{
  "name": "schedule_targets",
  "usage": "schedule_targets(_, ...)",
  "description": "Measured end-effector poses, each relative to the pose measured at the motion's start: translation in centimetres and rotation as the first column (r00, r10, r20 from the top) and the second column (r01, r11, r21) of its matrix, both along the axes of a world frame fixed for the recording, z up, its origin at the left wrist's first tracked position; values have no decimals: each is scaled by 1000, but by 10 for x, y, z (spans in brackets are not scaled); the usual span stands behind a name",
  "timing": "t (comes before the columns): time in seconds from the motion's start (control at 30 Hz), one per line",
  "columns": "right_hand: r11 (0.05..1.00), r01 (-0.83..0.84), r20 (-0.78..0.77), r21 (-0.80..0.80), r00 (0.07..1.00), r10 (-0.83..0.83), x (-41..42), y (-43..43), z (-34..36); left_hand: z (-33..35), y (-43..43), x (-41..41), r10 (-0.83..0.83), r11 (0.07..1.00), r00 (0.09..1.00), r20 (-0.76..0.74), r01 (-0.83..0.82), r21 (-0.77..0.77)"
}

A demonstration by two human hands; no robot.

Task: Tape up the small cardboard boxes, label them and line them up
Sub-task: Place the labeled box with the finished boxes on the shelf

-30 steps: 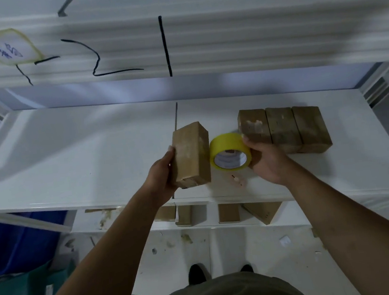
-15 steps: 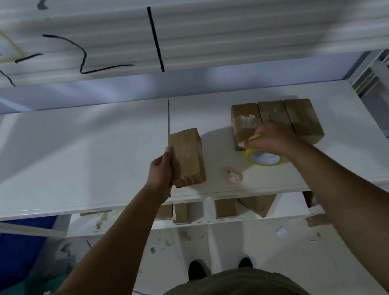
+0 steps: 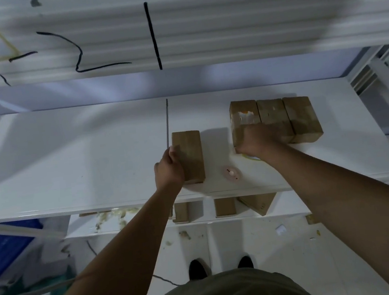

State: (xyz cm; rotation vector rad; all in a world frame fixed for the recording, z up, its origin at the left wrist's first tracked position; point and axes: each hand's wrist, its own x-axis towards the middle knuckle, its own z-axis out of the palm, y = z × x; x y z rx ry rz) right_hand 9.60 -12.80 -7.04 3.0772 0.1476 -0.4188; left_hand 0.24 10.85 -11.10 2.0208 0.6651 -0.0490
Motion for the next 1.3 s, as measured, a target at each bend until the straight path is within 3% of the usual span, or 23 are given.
schedule_targets(0.17, 970, -102, -23, -220, 995, 99, 0, 16, 5, -8, -8, 1, 73, 997, 995, -64, -72, 5)
schedule_targets(0.33, 865, -257, -30, -431, 962, 271, -3, 34, 10, -9, -19, 1, 100, 993, 986, -131, -91, 75)
schedule_targets(0.5, 822, -314, -61, -475, 944, 325, -6, 42, 12, -12, -26, 1, 103, 990, 980, -172, -83, 117)
schedule_targets(0.67, 898, -270, -21, -348, 960, 280, -4, 38, 11, -12, -22, 5, 106, 994, 978, -179, -99, 49)
schedule_targets(0.8, 957, -252, 145, -146, 951, 272, -13, 30, 22, -21, -13, 10, 117, 988, 982, -147, -130, -86)
schedule_targets(0.97, 868, -452, 463, 206, 826, 321, -37, 25, 27, -22, -5, 7, 85, 968, 984, -156, -119, -219)
schedule_targets(1.07, 830, -403, 384, 386, 888, 253, -65, 26, 19, -7, -6, 2, 17, 960, 982, -186, -68, -272)
schedule_targets(1.17, 921, -218, 266, 323, 955, 132, -84, 20, -4, -5, 1, 3, -39, 931, 978, -206, -39, -362)
schedule_targets(1.3, 976, -192, 255, 100, 953, 161, -97, 23, -26, -10, 12, 2, -63, 904, 977, -204, -30, -427)
